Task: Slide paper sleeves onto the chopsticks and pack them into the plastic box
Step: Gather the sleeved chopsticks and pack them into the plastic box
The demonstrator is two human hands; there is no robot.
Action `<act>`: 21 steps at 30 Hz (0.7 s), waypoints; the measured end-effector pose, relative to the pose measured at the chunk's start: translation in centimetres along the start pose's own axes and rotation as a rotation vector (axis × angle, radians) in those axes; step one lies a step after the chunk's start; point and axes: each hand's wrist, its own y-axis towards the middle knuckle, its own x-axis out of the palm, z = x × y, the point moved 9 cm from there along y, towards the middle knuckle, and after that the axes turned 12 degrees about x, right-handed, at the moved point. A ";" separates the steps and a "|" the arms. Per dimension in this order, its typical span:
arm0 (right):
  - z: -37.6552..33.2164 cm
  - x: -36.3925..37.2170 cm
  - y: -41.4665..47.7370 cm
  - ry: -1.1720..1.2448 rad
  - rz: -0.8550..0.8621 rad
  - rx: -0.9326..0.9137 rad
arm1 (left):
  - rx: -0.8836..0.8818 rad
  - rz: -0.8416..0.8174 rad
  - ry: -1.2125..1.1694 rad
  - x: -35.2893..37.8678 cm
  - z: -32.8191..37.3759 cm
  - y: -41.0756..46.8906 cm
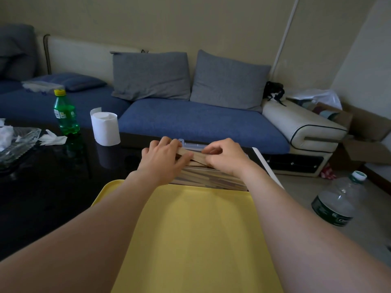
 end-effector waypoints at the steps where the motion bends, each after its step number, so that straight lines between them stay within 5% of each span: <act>1: 0.1 0.1 0.1 -0.003 -0.009 0.003 | -0.015 -0.001 -0.046 0.2 -0.3 0.1; 4: -0.1 0.0 0.2 0.055 0.002 0.010 | -0.029 0.014 -0.223 0.4 -0.5 0.4; 11: 3.4 -5.1 0.8 -0.042 0.531 0.235 | -0.107 0.065 -0.330 0.2 -1.0 0.7; 16: 7.4 -4.3 1.6 0.082 0.410 0.441 | -0.331 -0.016 -0.593 1.6 -1.9 0.7; 21: 9.3 -4.2 2.3 0.390 0.408 0.525 | -0.393 -0.026 -0.581 2.4 -3.0 1.1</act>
